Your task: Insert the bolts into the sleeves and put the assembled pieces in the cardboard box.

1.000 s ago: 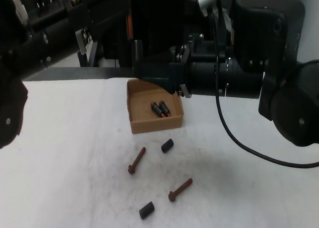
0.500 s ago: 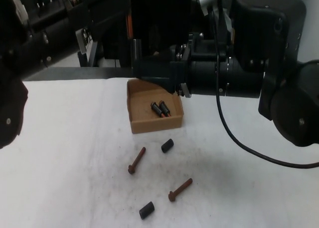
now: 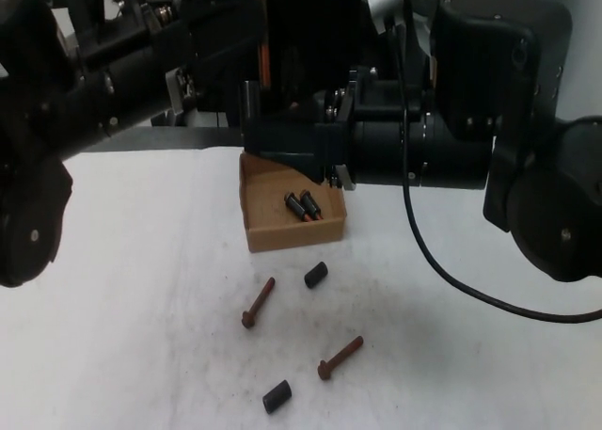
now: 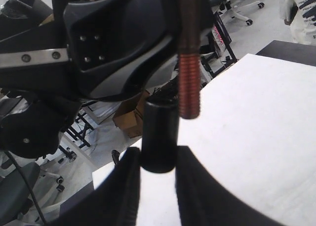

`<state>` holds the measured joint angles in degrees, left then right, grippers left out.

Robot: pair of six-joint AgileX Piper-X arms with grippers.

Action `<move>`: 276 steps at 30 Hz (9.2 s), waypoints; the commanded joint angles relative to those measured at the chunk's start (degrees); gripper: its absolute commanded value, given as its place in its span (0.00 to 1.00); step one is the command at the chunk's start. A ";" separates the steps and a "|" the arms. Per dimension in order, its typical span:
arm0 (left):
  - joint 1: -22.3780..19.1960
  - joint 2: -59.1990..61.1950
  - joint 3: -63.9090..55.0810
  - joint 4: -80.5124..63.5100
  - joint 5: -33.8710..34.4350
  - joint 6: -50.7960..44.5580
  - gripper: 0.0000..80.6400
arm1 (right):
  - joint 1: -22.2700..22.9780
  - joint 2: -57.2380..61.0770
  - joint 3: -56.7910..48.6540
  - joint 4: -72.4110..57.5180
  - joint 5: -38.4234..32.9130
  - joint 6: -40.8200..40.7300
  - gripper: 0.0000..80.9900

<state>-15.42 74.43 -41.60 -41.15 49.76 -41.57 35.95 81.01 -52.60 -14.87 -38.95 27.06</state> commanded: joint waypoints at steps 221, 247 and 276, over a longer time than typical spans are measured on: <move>1.13 2.33 -1.42 2.78 6.47 2.57 0.55 | -0.61 -0.24 -1.65 3.38 13.28 -16.11 0.01; 5.76 2.33 -1.42 7.39 12.10 3.18 0.55 | -7.79 2.29 -10.43 25.08 14.69 -28.39 0.01; 8.54 -13.20 -1.42 66.37 -17.73 42.48 0.55 | -9.21 27.00 -36.52 49.74 22.83 -34.79 0.01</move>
<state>-6.97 62.90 -42.43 24.94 32.42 0.49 26.93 107.42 -87.14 34.65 -16.25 -7.28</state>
